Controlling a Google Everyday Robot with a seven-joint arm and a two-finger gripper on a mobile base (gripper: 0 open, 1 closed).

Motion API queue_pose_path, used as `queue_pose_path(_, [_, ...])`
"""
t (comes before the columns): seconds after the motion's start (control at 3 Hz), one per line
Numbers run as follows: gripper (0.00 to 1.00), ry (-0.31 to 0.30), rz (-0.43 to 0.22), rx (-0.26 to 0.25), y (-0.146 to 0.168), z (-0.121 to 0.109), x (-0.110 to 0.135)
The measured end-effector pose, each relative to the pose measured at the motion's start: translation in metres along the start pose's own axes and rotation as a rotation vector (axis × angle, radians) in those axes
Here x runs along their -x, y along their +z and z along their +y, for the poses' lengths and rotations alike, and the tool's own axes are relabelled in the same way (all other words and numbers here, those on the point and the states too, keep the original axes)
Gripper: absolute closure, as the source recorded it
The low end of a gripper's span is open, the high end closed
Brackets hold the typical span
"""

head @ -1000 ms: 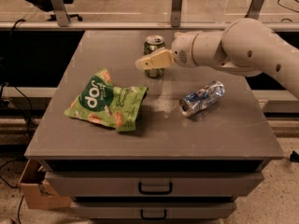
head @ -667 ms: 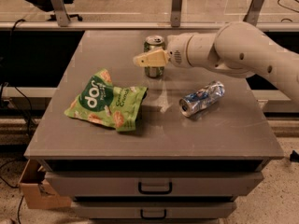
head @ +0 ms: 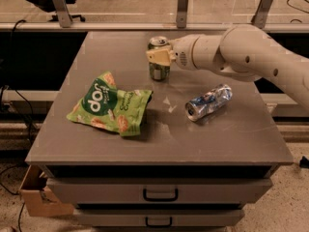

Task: Knock green can over

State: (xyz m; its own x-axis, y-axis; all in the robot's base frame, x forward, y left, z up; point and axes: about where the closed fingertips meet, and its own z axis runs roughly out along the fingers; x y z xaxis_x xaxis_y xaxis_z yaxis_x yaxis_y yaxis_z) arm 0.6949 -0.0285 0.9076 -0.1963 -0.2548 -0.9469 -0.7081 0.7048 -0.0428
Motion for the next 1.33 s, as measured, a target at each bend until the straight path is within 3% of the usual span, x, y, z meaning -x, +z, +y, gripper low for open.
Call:
queue_pose_path(0.33, [0.87, -0.116, 0.017, 0.003, -0.007, -0.024, 0.009])
queue_pose_path(0.67, [1.0, -0.321, 0.067, 0.041, -0.009, -0.049, 0.027])
queue_pose_path(1.0, [1.0, -0.564, 0.191, 0.082, -0.008, -0.057, 0.047])
queue_pose_path(1.33, [1.0, -0.799, 0.395, 0.157, -0.002, -0.043, 0.043])
